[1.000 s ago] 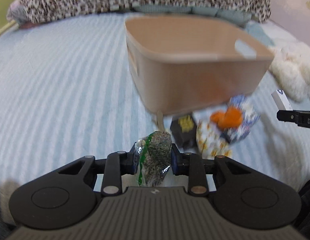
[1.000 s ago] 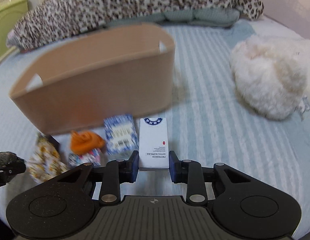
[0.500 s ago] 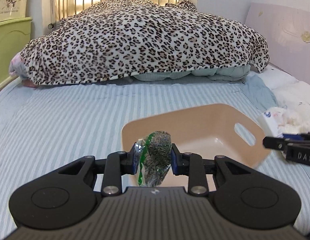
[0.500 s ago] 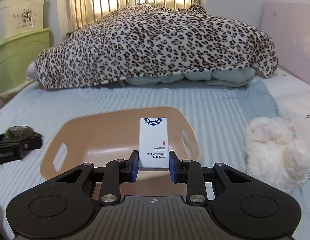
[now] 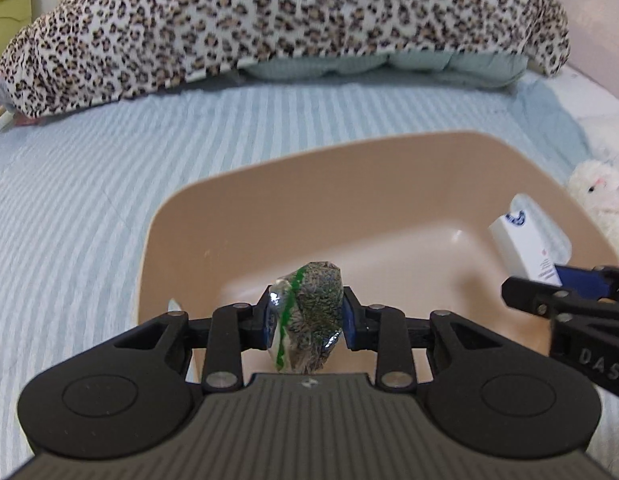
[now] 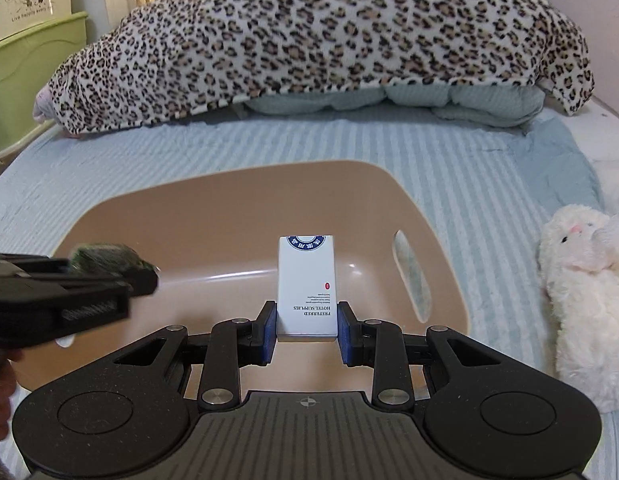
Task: Organize objects
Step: 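Lift green bag with left tool while right tool carries white box over basket, then open left tool over basket while right tool releases white box inside, then grasp floral scrunchie with left tool while right tool grasps blue-and-white box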
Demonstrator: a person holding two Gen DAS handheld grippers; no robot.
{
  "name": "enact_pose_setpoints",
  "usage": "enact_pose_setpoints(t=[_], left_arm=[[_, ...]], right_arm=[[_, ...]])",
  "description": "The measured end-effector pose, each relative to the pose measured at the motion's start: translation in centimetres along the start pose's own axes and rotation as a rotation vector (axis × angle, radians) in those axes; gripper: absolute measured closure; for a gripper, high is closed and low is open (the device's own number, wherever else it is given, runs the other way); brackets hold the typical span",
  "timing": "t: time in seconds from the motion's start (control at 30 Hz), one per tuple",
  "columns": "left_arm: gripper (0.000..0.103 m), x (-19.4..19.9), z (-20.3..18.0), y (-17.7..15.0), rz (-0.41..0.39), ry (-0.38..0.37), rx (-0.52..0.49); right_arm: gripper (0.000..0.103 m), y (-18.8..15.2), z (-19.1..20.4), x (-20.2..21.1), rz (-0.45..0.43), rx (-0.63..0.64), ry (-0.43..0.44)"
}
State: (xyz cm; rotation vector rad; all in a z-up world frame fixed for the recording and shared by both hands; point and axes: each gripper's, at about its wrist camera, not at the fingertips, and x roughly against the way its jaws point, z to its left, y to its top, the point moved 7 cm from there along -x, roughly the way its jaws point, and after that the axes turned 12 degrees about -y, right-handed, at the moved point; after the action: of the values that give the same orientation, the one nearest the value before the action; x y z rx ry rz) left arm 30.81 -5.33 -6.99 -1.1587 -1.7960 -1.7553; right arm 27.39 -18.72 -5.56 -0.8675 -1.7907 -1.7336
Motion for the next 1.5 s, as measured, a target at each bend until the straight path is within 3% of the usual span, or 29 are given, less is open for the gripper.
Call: enact_pose_setpoints(t=[0.03, 0.1, 0.13, 0.17, 0.2, 0.27, 0.43, 0.7, 0.97, 1.5], left_arm=[[0.066, 0.2, 0.1, -0.1, 0.0, -0.007, 0.012], [0.044, 1.2, 0.3, -0.2, -0.02, -0.012, 0.025], [0.028, 1.9, 0.5, -0.1, -0.035, 0.004, 0.027], [0.021, 2.7, 0.6, 0.1, -0.053, 0.022, 0.026], [0.02, 3.5, 0.6, 0.1, -0.068, 0.032, 0.021], [0.016, 4.9, 0.6, 0.1, -0.076, 0.034, 0.007], [0.015, 8.1, 0.2, -1.1, -0.1, 0.061, -0.032], [0.015, 11.2, -0.9, -5.4, -0.073, 0.031, -0.039], [0.015, 10.6, -1.4, -9.8, 0.013, 0.022, -0.029], [0.015, 6.1, -1.8, -12.5, 0.145, -0.042, -0.005]], right_arm=[[0.071, -0.1, 0.1, -0.1, 0.005, 0.003, 0.001], [0.062, -0.3, 0.0, -0.1, 0.007, 0.01, -0.004], [0.055, -0.3, -0.1, 0.1, 0.005, 0.011, -0.005], [0.05, -0.3, -0.2, 0.4, 0.004, 0.011, -0.012], [0.041, -0.2, -0.3, 0.8, -0.001, 0.008, -0.017], [0.035, 0.0, -0.7, 2.0, -0.018, -0.002, -0.013], [0.017, -0.2, -1.8, 5.4, -0.053, -0.012, -0.017], [0.009, -3.6, -2.8, 8.4, -0.024, 0.026, -0.039], [0.008, -8.0, -3.6, 7.8, 0.062, 0.051, -0.059], [0.008, -11.7, -2.6, 3.3, 0.186, 0.096, -0.056]])
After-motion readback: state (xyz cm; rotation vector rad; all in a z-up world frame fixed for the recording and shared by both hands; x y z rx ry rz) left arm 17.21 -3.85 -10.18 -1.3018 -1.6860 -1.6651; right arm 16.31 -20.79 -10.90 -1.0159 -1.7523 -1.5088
